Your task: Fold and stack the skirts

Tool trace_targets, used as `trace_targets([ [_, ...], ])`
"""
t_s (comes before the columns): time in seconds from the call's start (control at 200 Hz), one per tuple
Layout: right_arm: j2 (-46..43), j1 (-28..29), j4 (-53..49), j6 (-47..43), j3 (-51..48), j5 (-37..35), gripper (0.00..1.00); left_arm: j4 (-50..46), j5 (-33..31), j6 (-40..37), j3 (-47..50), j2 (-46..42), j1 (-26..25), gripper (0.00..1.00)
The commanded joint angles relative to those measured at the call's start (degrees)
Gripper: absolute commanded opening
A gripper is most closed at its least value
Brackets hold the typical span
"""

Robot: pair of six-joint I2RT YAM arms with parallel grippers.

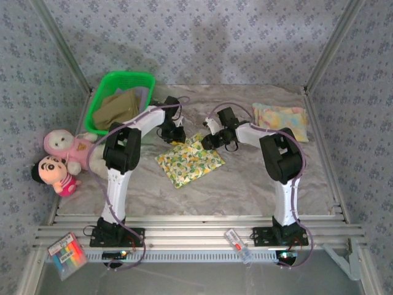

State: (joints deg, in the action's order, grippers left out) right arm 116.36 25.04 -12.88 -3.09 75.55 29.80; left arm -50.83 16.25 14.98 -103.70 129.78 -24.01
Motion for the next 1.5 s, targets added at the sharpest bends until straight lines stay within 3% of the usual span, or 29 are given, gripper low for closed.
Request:
trace_targets([
  [0.0, -2.8, 0.5, -2.5, -1.6, 0.8, -0.3, 0.28, -0.8, 0.8, -1.0, -0.4, 1.5, -0.4, 0.27],
  [0.105, -2.9, 1.0, -3.0, -2.0, 0.8, -1.7, 0.28, -0.8, 0.4, -1.1, 0.2, 1.2, -0.3, 0.26],
  [0.195, -3.5, 1.5, -2.9, -1.7, 0.4, -3.6, 0.41, -0.5, 0.2, -1.0, 1.0, 0.9, -0.2, 0.26],
  [0.325, -5.4, 2.0, -0.8, -0.7, -1.2, -6.4, 0.44, 0.0, 0.2, -0.8, 2.2, 0.3, 0.1, 0.26],
  [0.515, -6.6, 2.5, 0.2, -0.2, -2.3, -7.7, 0.35, 0.5, 0.2, -0.7, 3.2, 0.2, 0.2, 0.26],
  [0.879, -6.9, 4.3, -0.8, -2.6, -2.0, -7.3, 0.0, 1.5, 0.9, -1.0, 3.9, 0.6, 0.4, 0.26],
  [1.154, -9.9, 5.2, 1.5, -5.2, -1.7, -0.4, 0.0, 1.9, 2.6, -2.7, 3.9, 1.1, 0.5, 0.26],
  [1.494, 3.0, 1.7, 4.7, 0.8, 7.9, -0.8, 0.0, 3.1, 5.9, -6.6, 4.7, 1.0, 0.7, 0.29],
])
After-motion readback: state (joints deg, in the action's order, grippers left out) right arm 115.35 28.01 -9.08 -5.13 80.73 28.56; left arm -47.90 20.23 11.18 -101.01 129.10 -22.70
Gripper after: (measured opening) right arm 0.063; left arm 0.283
